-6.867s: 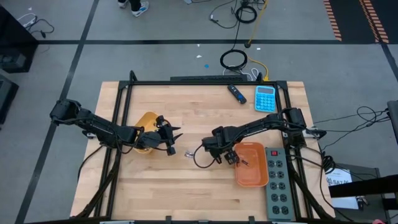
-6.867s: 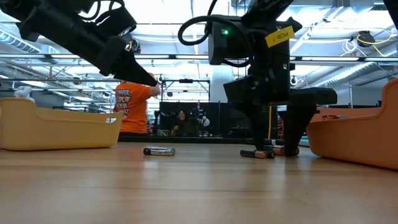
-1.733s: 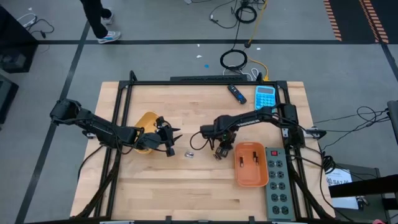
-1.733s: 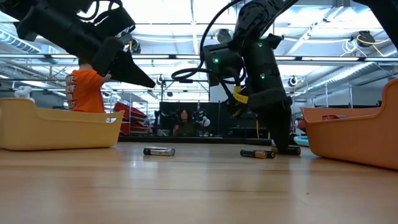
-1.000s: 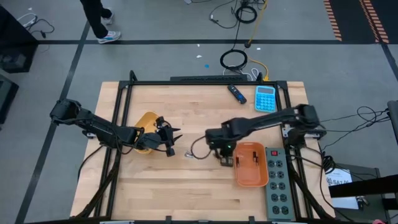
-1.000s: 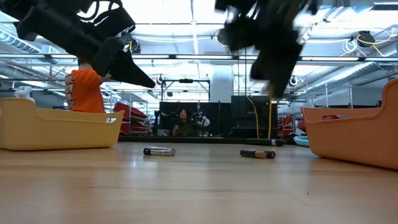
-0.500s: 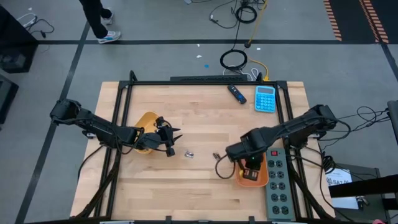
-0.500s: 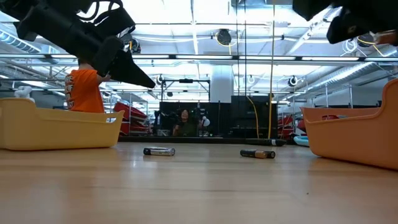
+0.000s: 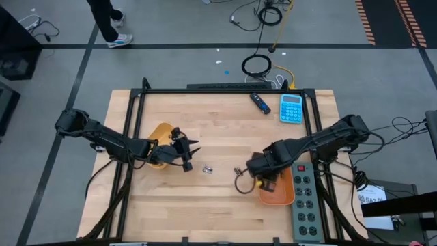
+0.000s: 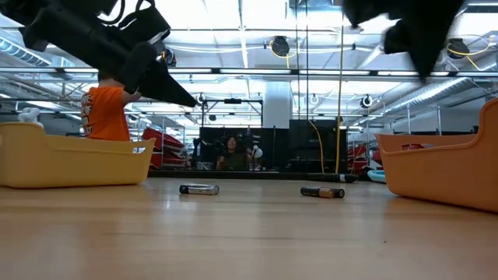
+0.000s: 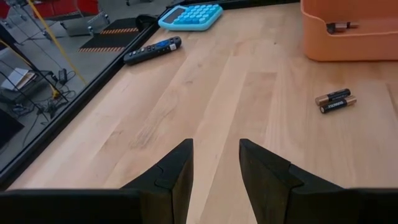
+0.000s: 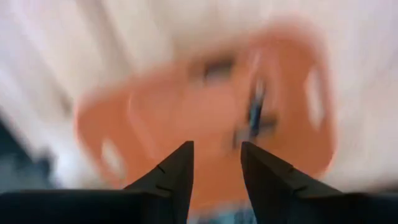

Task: Sort batteries
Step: Put the black battery into the orange bin

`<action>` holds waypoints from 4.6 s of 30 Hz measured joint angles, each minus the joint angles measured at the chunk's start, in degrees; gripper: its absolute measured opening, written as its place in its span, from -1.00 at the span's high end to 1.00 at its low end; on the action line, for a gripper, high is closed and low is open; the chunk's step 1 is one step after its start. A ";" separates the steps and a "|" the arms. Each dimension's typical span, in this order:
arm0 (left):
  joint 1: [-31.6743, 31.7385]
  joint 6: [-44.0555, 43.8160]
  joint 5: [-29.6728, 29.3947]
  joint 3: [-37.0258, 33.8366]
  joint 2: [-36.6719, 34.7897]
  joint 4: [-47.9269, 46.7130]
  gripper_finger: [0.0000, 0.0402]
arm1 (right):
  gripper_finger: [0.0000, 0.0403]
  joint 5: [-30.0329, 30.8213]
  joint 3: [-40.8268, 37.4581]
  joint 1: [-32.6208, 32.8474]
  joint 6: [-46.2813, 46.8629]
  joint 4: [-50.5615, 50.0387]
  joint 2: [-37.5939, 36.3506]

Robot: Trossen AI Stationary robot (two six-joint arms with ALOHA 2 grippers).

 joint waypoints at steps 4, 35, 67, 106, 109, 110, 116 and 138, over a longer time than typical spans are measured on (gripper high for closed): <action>0.71 -0.04 0.02 0.00 0.00 0.04 0.31 | 0.29 7.98 0.00 -1.38 -4.89 9.34 0.00; 0.81 -0.23 1.17 0.00 5.13 1.44 0.31 | -0.17 -0.63 0.02 -11.04 -28.02 26.65 19.56; 0.81 -0.35 1.09 0.02 5.14 1.40 0.31 | 0.70 1.91 0.13 -10.64 -23.04 26.50 25.53; 1.17 -0.36 2.29 0.02 5.14 3.63 0.31 | 0.17 10.11 -3.17 -1.44 -3.22 19.79 2.14; 1.29 -0.31 2.29 0.02 5.14 3.70 0.31 | 0.19 13.47 -3.17 -2.49 -5.97 27.70 3.93; 1.29 -0.31 2.29 0.02 5.14 3.70 0.31 | 0.19 13.56 -3.17 -2.94 -7.11 29.65 4.89; 1.23 -0.31 2.34 0.02 5.14 3.56 0.31 | 0.20 7.84 -3.17 -5.36 -10.21 34.71 10.36; 1.22 -0.35 2.38 0.02 5.14 2.51 0.31 | 0.07 4.63 -3.10 -7.16 -14.86 39.96 19.30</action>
